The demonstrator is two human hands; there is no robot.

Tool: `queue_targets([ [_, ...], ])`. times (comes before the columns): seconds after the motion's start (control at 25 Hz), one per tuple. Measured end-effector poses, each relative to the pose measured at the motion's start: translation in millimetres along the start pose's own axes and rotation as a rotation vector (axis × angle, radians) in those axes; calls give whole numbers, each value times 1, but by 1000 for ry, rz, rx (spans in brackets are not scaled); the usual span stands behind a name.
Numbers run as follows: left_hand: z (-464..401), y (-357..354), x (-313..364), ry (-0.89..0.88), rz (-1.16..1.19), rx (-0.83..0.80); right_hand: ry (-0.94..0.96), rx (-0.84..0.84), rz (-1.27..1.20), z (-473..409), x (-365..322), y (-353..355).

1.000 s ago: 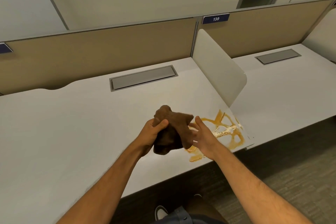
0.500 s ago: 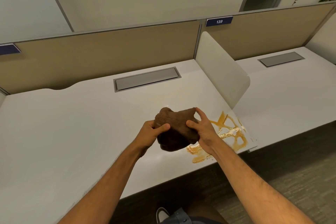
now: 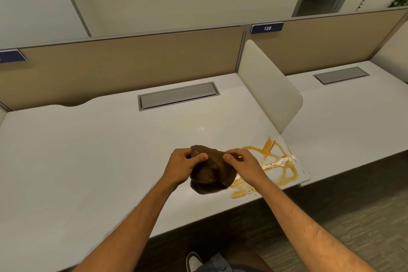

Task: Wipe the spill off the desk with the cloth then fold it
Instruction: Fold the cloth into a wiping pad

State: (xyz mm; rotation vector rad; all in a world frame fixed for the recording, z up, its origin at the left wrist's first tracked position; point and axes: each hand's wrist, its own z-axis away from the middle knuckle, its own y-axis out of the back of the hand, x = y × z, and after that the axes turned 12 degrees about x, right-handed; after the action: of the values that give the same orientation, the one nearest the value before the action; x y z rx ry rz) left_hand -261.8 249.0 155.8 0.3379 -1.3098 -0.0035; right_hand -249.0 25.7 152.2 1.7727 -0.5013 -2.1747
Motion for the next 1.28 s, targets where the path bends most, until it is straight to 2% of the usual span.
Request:
queue_targets([
  [0.12,1,-5,-1,7,-11,-56,118,-119,173,6,0,-3],
  [0.24,4,-8,-4,17,22,-142,157,-274,153,6,-4,-4],
  [0.4,7,-12,-11,29,144,-230,118,-206,1,5,10,6],
  [0.56,12,-22,-15,166,314,-233,-4,-155,-283,10,22,17],
  [0.68,19,-33,-24,251,350,-341,-118,-140,-400,13,23,13],
  [0.84,23,-49,-31,229,249,-212,-146,-100,-232,25,29,1],
  [1.04,25,-57,-41,273,234,-197,83,-207,211,42,42,-13],
  [1.28,28,-78,-45,332,229,-206,36,-146,248,37,62,-11],
])
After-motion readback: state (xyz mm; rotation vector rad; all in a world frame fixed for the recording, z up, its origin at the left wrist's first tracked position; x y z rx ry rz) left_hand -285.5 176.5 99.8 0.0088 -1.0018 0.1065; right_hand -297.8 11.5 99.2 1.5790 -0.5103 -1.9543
